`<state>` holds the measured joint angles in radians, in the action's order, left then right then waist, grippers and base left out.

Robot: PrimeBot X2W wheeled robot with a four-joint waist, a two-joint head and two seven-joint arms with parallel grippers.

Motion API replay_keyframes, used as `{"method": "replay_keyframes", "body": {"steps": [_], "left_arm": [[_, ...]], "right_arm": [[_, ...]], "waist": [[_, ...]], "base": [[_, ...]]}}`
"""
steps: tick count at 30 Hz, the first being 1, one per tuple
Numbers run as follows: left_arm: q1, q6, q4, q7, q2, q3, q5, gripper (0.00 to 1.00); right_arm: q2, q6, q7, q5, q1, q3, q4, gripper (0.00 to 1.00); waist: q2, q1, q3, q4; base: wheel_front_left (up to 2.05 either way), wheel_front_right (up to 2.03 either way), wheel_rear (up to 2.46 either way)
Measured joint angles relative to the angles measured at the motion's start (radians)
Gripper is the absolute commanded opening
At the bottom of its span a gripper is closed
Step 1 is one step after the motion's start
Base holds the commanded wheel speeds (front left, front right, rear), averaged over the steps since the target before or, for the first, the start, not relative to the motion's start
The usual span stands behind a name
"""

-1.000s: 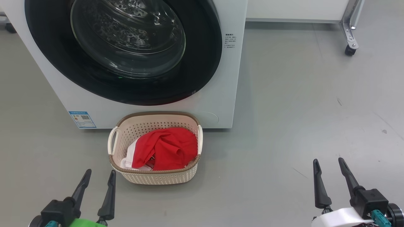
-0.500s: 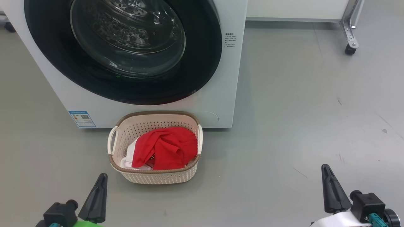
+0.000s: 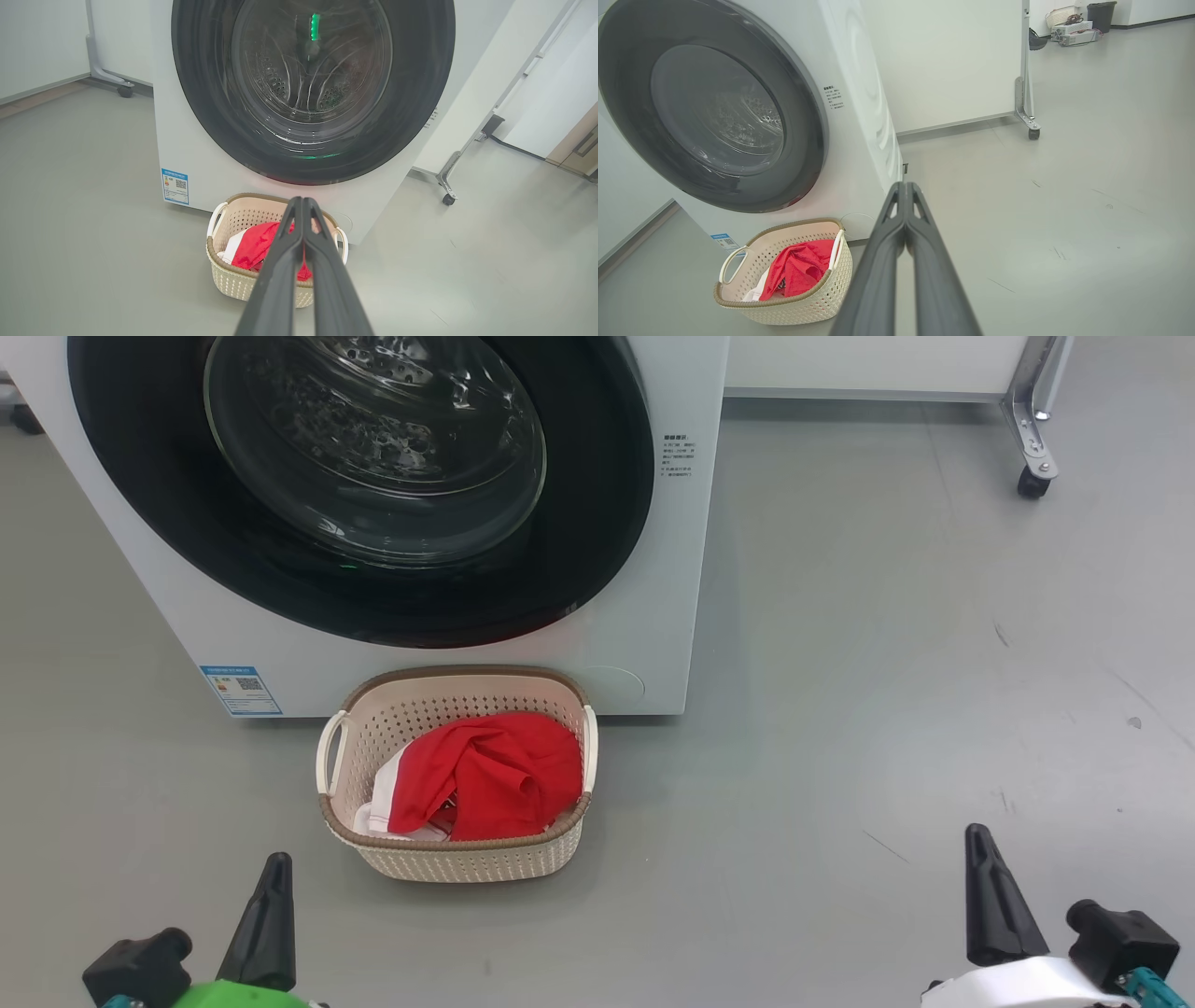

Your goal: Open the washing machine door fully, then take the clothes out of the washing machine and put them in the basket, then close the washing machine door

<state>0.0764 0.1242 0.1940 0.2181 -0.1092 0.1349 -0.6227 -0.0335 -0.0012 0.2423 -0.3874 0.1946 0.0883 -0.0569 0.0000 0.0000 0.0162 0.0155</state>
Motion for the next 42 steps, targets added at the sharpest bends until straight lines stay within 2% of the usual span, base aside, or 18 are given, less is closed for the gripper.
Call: {"method": "replay_keyframes", "body": {"steps": [5, 20, 42], "left_arm": [[0.000, 0.000, 0.000, -0.019, 0.003, -0.009, -0.054, 0.00], [-0.005, 0.000, 0.007, -0.072, 0.006, -0.038, -0.232, 0.00], [-0.042, 0.000, 0.025, -0.144, 0.012, -0.076, -0.490, 0.00]], "right_arm": [[0.000, 0.009, -0.021, -0.105, -0.004, -0.019, -0.003, 0.00], [-0.011, 0.011, -0.072, -0.322, -0.043, -0.045, -0.028, 0.00], [-0.031, 0.043, -0.142, -0.644, -0.102, -0.072, -0.080, 0.00]], "waist": [[0.0000, 0.0000, 0.000, 0.000], [0.0000, 0.0000, -0.002, -0.002], [0.0000, 0.0000, -0.005, -0.006]], "base": [[0.00, 0.00, 0.00], [0.00, 0.00, 0.00], [0.00, 0.00, 0.00]]}}
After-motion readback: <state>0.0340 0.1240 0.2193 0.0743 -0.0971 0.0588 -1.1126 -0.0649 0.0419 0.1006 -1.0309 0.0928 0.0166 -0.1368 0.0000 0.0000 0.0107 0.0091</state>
